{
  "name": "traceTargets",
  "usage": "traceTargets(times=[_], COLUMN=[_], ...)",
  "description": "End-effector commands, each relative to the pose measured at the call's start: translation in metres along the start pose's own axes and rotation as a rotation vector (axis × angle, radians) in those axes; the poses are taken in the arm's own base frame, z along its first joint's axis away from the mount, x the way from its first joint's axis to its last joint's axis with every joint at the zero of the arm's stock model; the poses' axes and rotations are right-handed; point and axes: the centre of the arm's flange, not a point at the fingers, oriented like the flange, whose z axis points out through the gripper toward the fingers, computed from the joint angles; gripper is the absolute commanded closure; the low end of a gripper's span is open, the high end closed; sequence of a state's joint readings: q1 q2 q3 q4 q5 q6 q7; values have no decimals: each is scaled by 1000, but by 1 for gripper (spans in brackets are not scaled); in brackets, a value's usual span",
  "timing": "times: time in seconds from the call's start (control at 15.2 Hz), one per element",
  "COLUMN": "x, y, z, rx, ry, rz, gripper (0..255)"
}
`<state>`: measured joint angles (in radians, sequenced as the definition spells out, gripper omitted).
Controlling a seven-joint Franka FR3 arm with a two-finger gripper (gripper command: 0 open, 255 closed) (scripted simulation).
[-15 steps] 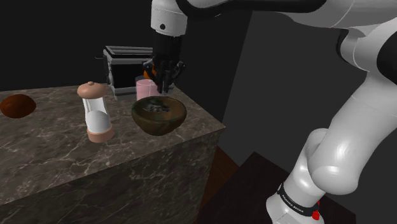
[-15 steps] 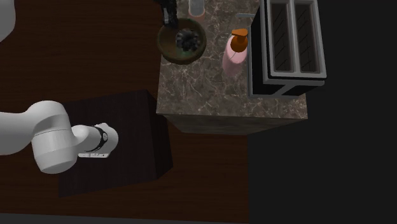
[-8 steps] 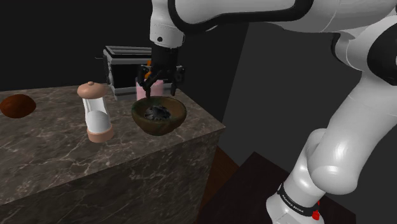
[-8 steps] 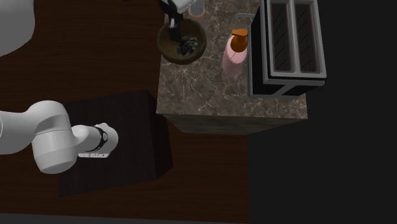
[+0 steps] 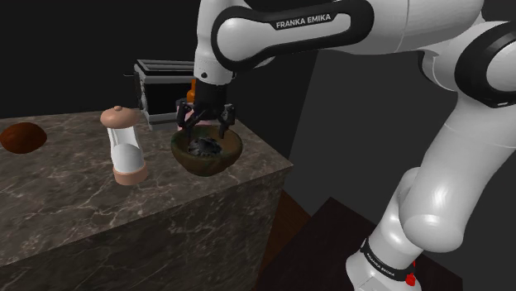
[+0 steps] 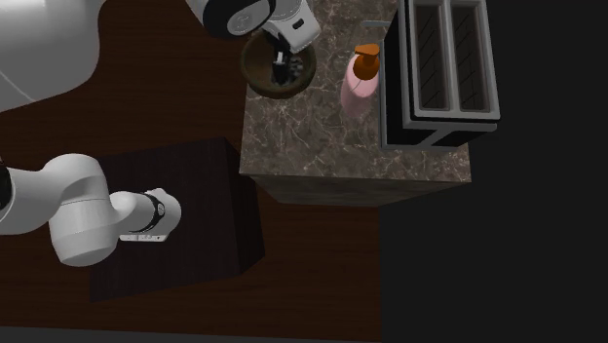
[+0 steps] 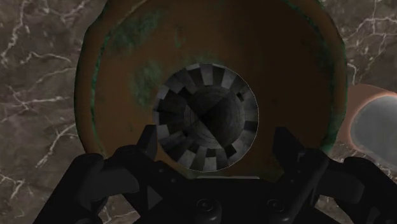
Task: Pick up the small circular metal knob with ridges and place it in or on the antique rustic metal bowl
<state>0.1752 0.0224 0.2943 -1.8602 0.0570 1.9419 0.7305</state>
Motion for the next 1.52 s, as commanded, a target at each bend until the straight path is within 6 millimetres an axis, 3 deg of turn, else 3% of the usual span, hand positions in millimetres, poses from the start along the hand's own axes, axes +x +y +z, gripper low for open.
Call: traceTargets(times=[0.0,0.07,0.59,0.66,1.25,1.45], x=[0,0,0,0,0,0], y=[0,0,0,0,0,-2], z=[10,18,18,18,18,2], rx=[1,1,1,1,1,1], ry=[0,0,0,0,0,0], rz=[0,0,0,0,0,0], gripper=[0,0,0,255,255,255])
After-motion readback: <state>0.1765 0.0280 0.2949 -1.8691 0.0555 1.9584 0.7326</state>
